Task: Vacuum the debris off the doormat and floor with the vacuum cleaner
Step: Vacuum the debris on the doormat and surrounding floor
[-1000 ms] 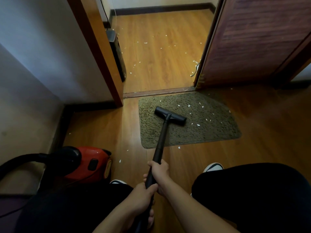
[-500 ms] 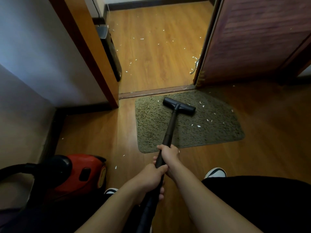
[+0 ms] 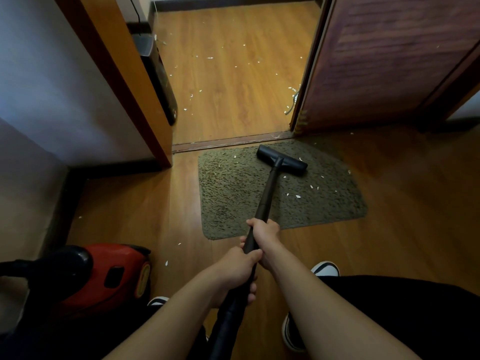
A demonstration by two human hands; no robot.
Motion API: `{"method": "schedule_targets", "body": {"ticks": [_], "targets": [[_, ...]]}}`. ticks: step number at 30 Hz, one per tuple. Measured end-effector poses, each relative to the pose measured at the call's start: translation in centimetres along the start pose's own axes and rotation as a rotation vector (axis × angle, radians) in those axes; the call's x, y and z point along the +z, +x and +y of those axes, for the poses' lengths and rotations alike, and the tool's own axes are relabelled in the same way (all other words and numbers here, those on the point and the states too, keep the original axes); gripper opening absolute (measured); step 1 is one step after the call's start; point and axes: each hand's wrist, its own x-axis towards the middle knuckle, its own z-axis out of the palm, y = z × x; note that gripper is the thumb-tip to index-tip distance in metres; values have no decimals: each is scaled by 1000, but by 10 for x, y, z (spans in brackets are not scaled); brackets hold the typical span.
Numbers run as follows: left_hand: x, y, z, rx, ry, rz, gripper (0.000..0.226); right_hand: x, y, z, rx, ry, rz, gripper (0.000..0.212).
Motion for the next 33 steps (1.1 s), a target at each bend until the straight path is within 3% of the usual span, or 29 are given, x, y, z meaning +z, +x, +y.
{"method": "schedule_targets", "body": {"ticks": [6, 13, 33], "targets": [[-6, -37, -30, -42, -1, -11, 6, 5, -31, 33, 28, -16, -14, 18], [-4, -55, -54, -43, 53, -37, 14, -4, -65, 53, 29, 7, -49, 15], [17, 19, 20, 5, 49, -22, 13, -18, 25, -12, -23, 36, 62, 24]]}}
